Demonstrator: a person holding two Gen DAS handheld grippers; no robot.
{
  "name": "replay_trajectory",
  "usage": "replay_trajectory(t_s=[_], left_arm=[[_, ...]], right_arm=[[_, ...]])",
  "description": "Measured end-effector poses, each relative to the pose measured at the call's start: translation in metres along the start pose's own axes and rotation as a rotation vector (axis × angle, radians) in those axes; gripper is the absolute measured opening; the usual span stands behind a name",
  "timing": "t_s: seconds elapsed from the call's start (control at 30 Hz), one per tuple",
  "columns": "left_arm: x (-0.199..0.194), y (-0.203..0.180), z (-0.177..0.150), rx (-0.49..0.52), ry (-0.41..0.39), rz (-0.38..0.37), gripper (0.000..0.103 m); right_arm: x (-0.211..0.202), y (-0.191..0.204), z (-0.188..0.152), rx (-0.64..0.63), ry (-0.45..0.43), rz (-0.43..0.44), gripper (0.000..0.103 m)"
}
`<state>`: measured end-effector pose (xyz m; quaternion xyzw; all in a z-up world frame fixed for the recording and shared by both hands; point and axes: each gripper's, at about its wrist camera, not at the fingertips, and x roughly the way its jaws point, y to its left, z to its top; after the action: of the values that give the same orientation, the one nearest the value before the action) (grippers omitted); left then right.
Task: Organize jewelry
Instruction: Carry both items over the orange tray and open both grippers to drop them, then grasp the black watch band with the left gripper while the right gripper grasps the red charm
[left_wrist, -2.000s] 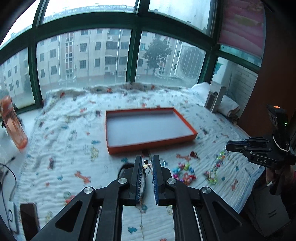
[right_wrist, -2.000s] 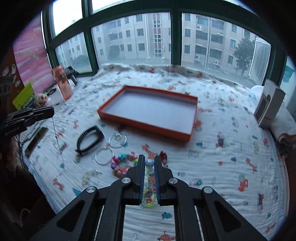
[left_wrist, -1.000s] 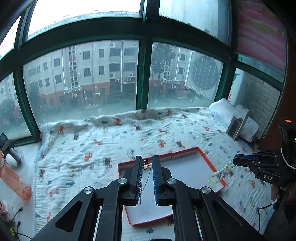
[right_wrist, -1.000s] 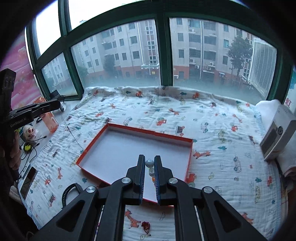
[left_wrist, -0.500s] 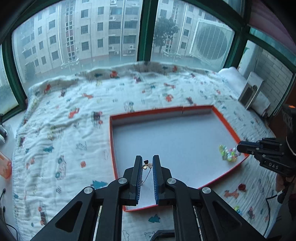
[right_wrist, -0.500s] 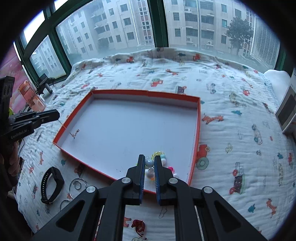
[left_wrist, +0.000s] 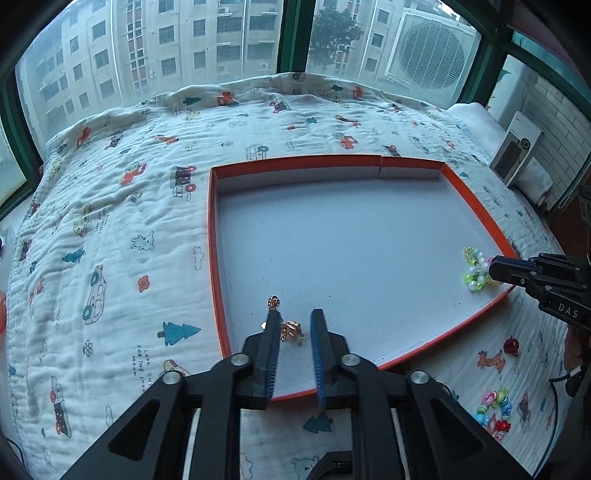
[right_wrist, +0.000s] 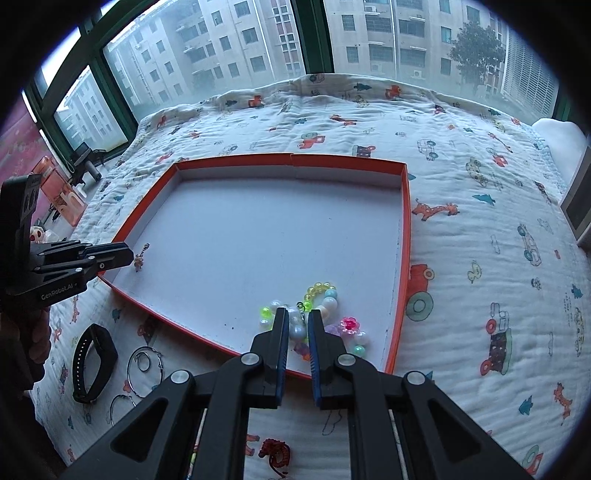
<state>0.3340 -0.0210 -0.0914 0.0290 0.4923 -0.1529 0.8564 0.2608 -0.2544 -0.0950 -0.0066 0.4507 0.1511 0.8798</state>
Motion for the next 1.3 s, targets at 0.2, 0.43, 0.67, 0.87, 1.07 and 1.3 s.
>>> replay_trajectory(t_s=[0.2,0.43,0.67,0.87,1.07,1.3], left_arm=[[-0.017,-0.003,-0.003,-0.015,-0.016,0.009,0.042],[-0.058,-0.019,-0.03,-0.007,-0.039,0.028,0.068],[-0.063,-0.037,-0.076,0.0,0.016,0.009,0.069],[-0.056,-0.041,-0.093,-0.005,0.04,-0.005,0.069],[-0.05,-0.043,-0.094,0.022,0.058,-0.006,0.069],[-0.042,-0.042,-0.097,0.023,0.068,-0.006,0.069]], right_arm=[[-0.014,0.005,-0.002,-0.016,-0.021,-0.026,0.031],[-0.046,0.017,-0.014,-0.036,-0.071,-0.047,0.055],[-0.059,0.026,-0.038,-0.023,-0.063,-0.03,0.057],[-0.065,0.031,-0.056,-0.012,-0.046,-0.01,0.057],[-0.063,0.034,-0.074,-0.019,-0.012,-0.003,0.057],[-0.057,0.029,-0.084,-0.004,0.019,0.007,0.057]])
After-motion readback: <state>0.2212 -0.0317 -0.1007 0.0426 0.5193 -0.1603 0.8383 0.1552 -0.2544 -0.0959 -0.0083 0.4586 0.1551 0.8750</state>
